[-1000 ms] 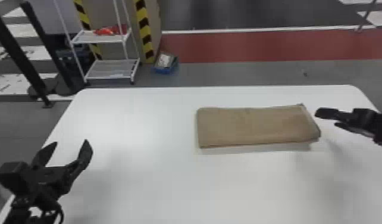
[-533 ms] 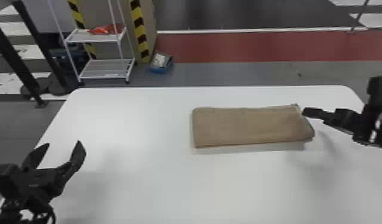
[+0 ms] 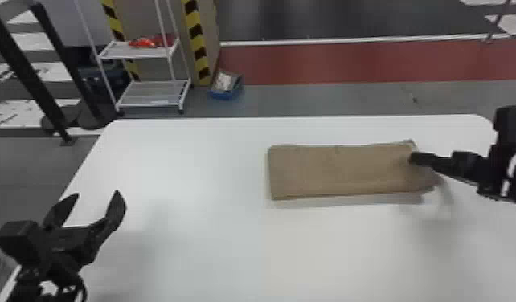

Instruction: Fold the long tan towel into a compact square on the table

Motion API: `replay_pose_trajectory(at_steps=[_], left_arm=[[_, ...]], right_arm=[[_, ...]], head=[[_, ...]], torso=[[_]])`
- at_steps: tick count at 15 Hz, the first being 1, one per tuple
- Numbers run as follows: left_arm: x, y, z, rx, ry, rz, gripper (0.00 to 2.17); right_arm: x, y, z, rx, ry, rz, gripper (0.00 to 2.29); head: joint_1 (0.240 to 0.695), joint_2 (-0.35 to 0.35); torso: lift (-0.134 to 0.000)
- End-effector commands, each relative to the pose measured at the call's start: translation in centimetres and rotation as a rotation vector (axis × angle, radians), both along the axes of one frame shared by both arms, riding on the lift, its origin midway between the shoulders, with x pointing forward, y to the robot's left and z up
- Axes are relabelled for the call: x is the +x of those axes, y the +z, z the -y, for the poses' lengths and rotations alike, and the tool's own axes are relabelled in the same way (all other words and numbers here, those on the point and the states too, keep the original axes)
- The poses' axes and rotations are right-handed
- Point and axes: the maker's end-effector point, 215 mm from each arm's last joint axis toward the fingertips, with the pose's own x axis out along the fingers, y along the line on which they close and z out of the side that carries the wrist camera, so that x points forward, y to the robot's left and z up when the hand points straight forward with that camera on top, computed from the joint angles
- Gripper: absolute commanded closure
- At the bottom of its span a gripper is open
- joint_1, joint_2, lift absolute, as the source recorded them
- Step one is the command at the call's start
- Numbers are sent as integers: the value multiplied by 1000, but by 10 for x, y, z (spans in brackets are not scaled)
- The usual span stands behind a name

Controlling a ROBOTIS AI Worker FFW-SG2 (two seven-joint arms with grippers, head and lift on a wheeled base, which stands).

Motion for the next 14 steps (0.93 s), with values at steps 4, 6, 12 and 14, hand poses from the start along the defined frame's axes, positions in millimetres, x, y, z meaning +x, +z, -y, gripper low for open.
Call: replay_pose_trajectory(at_steps=[4,6,12,14], left_arm=[[-3,2,-1,-5,3,9,147],[-4,2,-2,-5,4,11,147],[-7,28,4,-19,12,98,147],[-5,33,10,-21,11,105,147]], right_arm=[[-7,-5,-6,50,8,-14,1231],[-10,-3,-15,75,21,-15,1541],[-20,28,-18,152,19,47,1781],[-26,52,-14,169,18,85,1781]], head=[[695,102],[695,108],[695,124],[695,119]], torso=[[-123],[-123],[-123],[-123]])
